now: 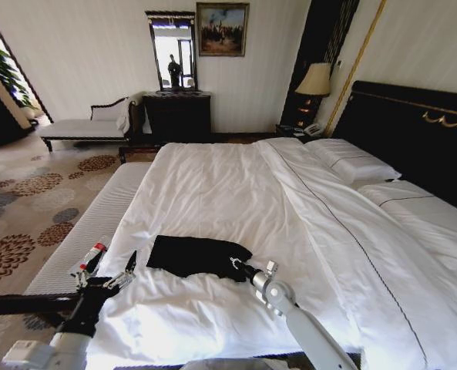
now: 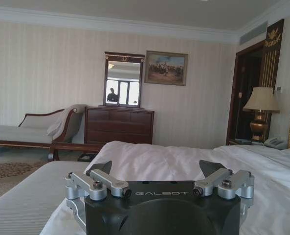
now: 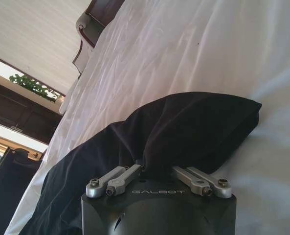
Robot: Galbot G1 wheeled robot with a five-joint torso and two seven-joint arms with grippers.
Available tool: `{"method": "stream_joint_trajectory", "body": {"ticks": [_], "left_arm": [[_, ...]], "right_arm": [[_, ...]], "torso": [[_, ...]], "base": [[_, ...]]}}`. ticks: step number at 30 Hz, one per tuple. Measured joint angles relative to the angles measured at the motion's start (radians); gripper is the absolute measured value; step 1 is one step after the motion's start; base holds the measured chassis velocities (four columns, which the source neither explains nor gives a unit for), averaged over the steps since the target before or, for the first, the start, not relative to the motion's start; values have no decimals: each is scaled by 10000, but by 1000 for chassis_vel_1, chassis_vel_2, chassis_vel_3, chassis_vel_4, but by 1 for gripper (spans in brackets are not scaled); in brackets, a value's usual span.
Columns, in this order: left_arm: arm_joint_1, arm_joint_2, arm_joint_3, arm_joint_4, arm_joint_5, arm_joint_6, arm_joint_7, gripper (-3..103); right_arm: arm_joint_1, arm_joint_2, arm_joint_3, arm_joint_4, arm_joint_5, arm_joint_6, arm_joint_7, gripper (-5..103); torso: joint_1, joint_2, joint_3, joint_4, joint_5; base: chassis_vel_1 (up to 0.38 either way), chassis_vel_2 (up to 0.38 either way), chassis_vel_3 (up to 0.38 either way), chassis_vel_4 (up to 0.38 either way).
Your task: Fold the clothes on the bed.
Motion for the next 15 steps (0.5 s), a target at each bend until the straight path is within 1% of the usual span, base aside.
{"method": "stream_joint_trajectory", "body": {"ticks": [6, 9, 10, 14, 15], "left_arm": [[0, 0, 0, 0, 0, 0, 0, 100], [0, 0, 1, 0, 0, 0, 0, 100], [0, 0, 1, 0, 0, 0, 0, 100], [0, 0, 0, 1, 0, -1, 0, 100], [0, 0, 0, 1, 0, -1, 0, 100]], "right_arm": [[-218, 3, 234, 329, 2, 32, 36, 6], [-354, -283, 400, 658, 1, 25, 126, 6], [-354, -283, 400, 658, 1, 25, 126, 6], [-376, -910, 480, 946, -68, -72, 288, 6], [-376, -910, 480, 946, -68, -72, 288, 6]], "torso": [[0, 0, 0, 1, 0], [0, 1, 0, 0, 0], [0, 1, 0, 0, 0], [0, 0, 0, 1, 1], [0, 0, 0, 1, 1]], "base": [[0, 0, 0, 0], [0, 0, 0, 0], [0, 0, 0, 0], [0, 0, 0, 0], [0, 0, 0, 0]]}}
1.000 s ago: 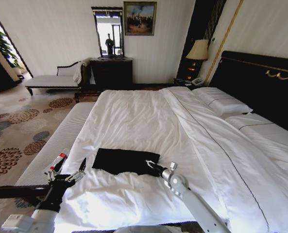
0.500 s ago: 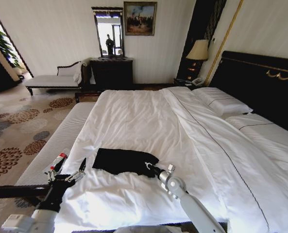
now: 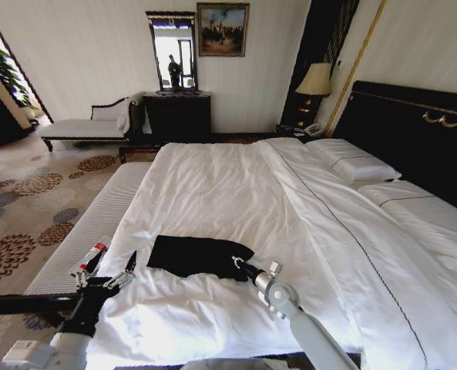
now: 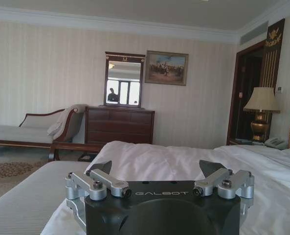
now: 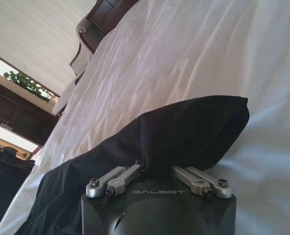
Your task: Fold the clothes on the bed.
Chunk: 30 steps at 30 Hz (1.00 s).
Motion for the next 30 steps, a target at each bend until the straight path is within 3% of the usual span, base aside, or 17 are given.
{"method": "stream_joint_trajectory", "body": {"ticks": [10, 15, 21, 30], "left_arm": [[0, 0, 0, 0, 0, -2, 0, 100], [0, 0, 0, 0, 0, -2, 0, 100], [-1, 0, 0, 0, 0, -2, 0, 100], [0, 0, -1, 0, 0, -2, 1, 100]], "right_arm": [[986, -2256, 127, -79, -284, -654, 168, 6], [1470, -2822, 206, -668, -452, -864, 85, 6], [1947, -4002, -82, -1582, -1501, -815, -43, 6], [2102, -4026, -509, -625, -1513, -1165, 469, 6]], "torso": [[0, 0, 0, -1, 1], [0, 0, 0, 0, 1], [1, 0, 0, -3, 1], [1, 1, -1, -4, -1]], "base": [[0, 0, 0, 0], [0, 0, 0, 0], [0, 0, 0, 0], [0, 0, 0, 0]]}}
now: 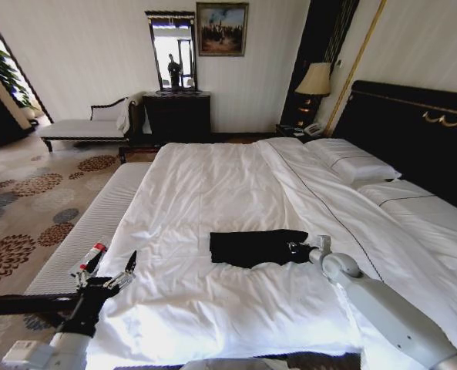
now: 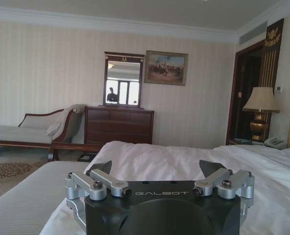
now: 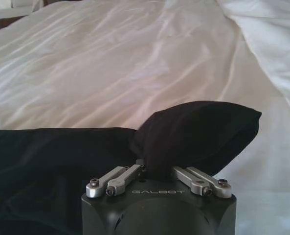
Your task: Fold the clothes on the bed.
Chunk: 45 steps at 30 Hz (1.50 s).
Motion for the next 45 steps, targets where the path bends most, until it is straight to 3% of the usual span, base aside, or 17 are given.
{"method": "stream_joint_trajectory", "body": {"ticks": [13, 24, 45], "left_arm": [[0, 0, -1, 0, 0, 0, 1, 100], [0, 0, 0, 0, 0, -1, 0, 100], [0, 0, 0, 0, 0, 0, 0, 100]], "right_arm": [[1034, 1546, -1476, 1540, 1209, -863, 1393, 6], [2159, 2841, -2619, -407, 1040, -613, 1457, 6], [2403, 3178, -2878, -607, 1014, -324, 1755, 6]], "torso": [[0, 0, 0, 5, -2], [0, -1, 2, 5, -1], [-2, -1, 0, 2, -2]], "base": [[0, 0, 0, 0], [0, 0, 0, 0], [0, 0, 0, 0]]}}
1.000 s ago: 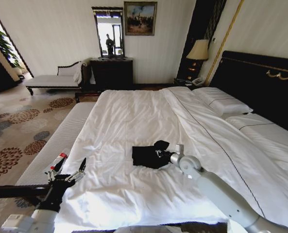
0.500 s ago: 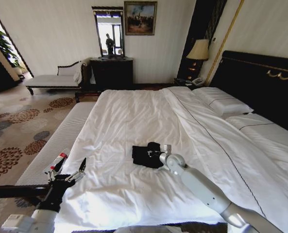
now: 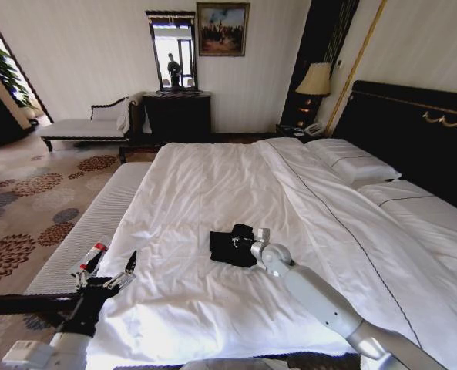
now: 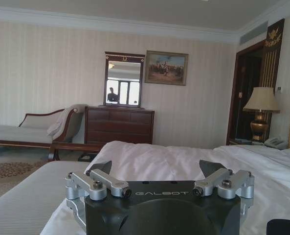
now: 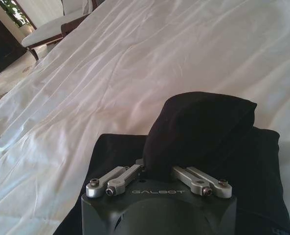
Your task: Fold the clothes on the bed.
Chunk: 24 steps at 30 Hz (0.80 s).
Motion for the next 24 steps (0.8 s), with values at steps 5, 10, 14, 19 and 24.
{"method": "stream_joint_trajectory", "body": {"ticks": [5, 10, 14, 19, 24], "left_arm": [[0, 0, 0, 0, 0, -1, 0, 100], [0, 0, 0, 0, 0, 0, 0, 100], [0, 0, 0, 0, 0, 0, 0, 100], [0, 0, 0, 0, 0, 0, 0, 100], [0, 0, 0, 0, 0, 0, 0, 100]], "right_arm": [[108, 288, -260, -109, -87, 116, 266, 5], [108, 416, -598, -329, -923, 587, 472, 23], [40, 351, -651, -269, -1259, 710, 477, 33], [-33, 271, -703, 599, -1414, 747, 487, 56], [-232, 75, -861, 1926, -1291, 646, 400, 72]], "torso": [[1, 0, 0, 2, 1], [0, 0, 0, 3, 3], [1, -1, 0, 1, 2], [1, 0, 0, 3, 2], [0, 0, 0, 0, 0]], "base": [[0, 0, 0, 0], [0, 0, 0, 0], [0, 0, 0, 0], [0, 0, 0, 0], [0, 0, 0, 0]]}}
